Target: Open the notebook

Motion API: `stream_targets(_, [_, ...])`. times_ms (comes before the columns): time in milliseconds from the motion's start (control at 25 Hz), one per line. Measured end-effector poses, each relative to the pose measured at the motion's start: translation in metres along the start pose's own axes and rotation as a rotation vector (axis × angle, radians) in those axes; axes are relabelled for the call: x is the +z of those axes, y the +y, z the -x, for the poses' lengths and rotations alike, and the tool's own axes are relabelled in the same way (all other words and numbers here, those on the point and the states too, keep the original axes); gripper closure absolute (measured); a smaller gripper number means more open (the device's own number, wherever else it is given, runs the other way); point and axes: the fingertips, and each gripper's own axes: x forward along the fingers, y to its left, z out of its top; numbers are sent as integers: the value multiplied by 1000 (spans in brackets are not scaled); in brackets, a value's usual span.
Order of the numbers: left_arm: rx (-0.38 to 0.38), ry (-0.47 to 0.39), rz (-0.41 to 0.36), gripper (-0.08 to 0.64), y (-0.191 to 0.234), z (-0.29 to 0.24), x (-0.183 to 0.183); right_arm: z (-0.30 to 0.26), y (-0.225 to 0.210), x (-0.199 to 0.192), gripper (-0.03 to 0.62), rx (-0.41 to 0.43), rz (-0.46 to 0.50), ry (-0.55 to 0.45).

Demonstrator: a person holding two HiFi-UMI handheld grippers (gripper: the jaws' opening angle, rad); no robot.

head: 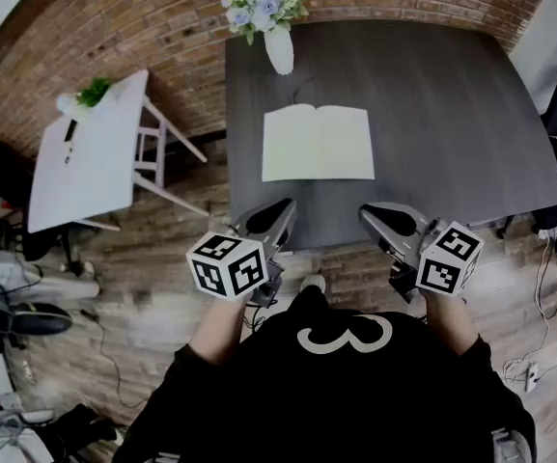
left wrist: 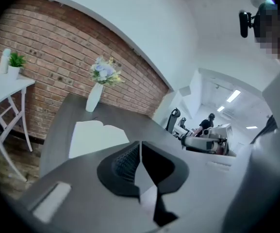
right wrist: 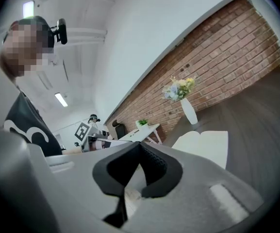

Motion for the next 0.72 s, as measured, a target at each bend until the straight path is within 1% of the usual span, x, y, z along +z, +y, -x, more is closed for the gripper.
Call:
stream_targets(80, [-52, -21, -18, 555, -29, 8, 6, 9, 15, 5, 592, 19, 36, -12])
stream_targets(240, [-144, -62, -76, 555, -83, 24, 17, 31, 41, 15, 592, 33, 79, -50])
stream_targets(360, [-203, -87, -113, 555, -114, 35, 19, 43, 56, 17, 592, 41, 102, -52])
stream_targets(440, [-229, -85, -139, 552, -129, 41, 18, 48, 65, 15, 592, 49, 110, -48])
stream_targets(560, [-251, -91, -154, 546, -145, 47, 12, 55, 76, 13, 592, 63, 98, -57])
stream_targets(720, [-260, -103, -154, 546, -154, 51, 10, 58, 79, 14, 592, 35, 78, -83])
